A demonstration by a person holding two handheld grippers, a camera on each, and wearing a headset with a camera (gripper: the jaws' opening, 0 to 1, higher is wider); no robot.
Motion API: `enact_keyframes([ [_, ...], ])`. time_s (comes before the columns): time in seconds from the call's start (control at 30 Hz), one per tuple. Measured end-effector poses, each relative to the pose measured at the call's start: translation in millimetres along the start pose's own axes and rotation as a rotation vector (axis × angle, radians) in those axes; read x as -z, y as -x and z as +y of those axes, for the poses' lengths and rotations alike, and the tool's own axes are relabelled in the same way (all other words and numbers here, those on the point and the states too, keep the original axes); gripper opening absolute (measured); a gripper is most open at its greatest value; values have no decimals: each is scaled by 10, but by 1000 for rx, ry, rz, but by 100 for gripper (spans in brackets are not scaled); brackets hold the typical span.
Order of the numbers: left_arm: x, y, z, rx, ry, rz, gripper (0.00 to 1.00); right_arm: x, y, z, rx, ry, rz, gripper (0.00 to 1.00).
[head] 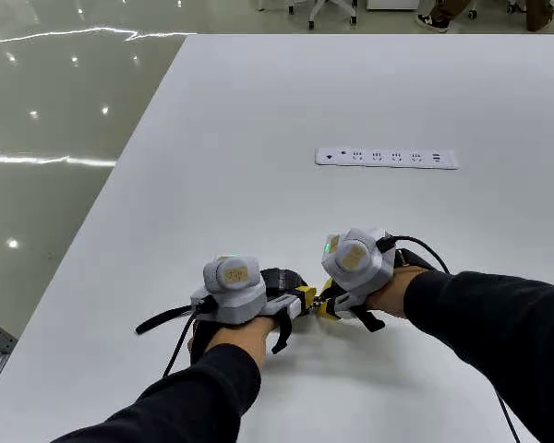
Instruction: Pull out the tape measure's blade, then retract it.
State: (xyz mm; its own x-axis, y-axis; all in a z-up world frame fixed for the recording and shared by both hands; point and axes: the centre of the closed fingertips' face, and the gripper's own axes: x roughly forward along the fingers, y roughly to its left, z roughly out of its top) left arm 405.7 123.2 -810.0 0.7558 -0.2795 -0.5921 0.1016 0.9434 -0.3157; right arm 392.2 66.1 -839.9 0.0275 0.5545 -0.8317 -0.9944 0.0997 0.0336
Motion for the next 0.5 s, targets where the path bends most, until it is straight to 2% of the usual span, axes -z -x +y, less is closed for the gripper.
enact_keyframes([
  [0.07,2,-3,-2,-1,1,5,59,-8,-23,11,6,62,13,9],
  [0.13,1,-8,0,-2,0,1,59,-16,-26,12,1,41,13,8],
  [0.37,-1,-3,-9,7,-9,3,58,-32,-43,24,6,53,25,7],
  [0.47,-11,6,7,10,-5,-4,58,-9,-19,29,17,77,18,9],
  [0.5,-14,11,14,16,0,-5,58,-22,-3,28,16,91,-7,10],
])
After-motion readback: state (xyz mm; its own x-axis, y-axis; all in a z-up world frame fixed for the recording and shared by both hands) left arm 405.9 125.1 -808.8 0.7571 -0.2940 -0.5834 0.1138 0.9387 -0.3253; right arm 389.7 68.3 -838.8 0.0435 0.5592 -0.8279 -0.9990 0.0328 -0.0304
